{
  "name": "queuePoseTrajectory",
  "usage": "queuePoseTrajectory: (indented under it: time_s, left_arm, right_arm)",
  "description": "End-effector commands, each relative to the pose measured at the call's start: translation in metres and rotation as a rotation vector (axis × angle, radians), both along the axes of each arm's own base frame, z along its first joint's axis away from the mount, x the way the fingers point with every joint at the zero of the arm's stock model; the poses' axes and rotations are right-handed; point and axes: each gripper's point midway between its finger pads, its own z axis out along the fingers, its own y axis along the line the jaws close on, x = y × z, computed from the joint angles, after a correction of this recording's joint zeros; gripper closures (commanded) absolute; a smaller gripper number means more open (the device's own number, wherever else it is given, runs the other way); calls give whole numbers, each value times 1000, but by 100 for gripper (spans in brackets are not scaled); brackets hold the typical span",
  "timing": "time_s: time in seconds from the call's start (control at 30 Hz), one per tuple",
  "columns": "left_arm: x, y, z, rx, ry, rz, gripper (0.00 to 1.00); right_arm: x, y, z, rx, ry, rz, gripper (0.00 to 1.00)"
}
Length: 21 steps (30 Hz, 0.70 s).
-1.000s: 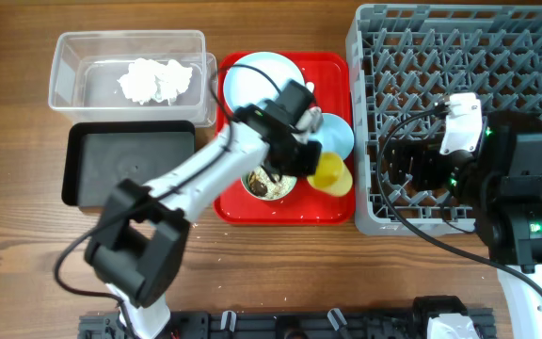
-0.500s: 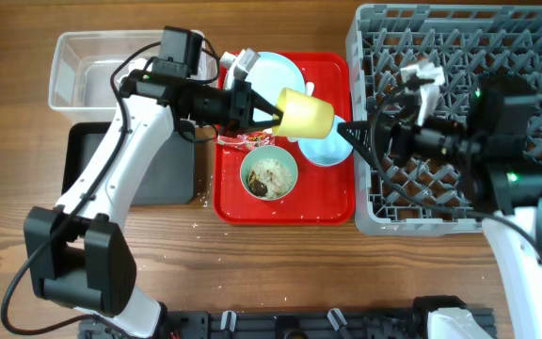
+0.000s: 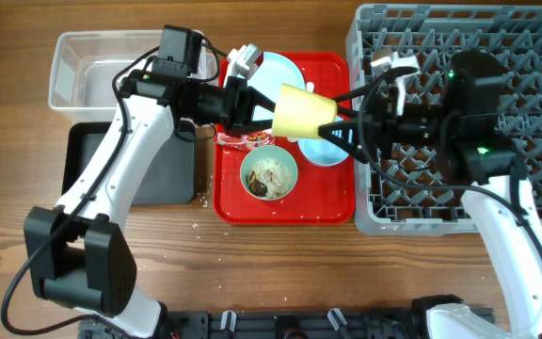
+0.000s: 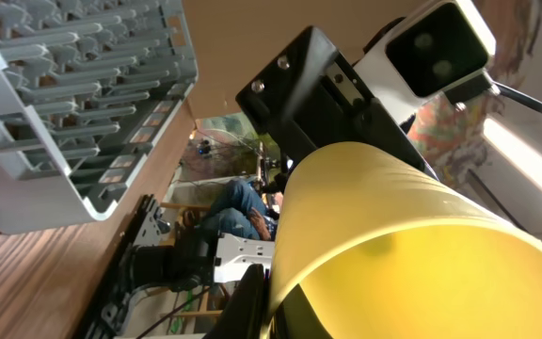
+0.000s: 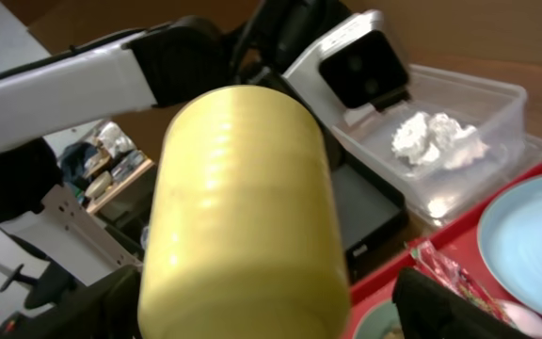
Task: Sort waste into correct bins and load items into the dishwasher rack
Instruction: 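Hand the yellow cup from the left gripper to the right gripper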
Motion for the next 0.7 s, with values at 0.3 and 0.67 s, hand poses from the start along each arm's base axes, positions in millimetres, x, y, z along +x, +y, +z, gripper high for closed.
queuePoseTrajectory:
  time_s: [0.3,0.67]
  left_arm:
    - [-4,1,13,-50,-37,-22,96]
    - [-3,2,13,-49,-38,-18,52]
  right_arm:
    - [-4,15,15,33,-33,55,38]
    - [8,-8,18,30,-9,-41,52]
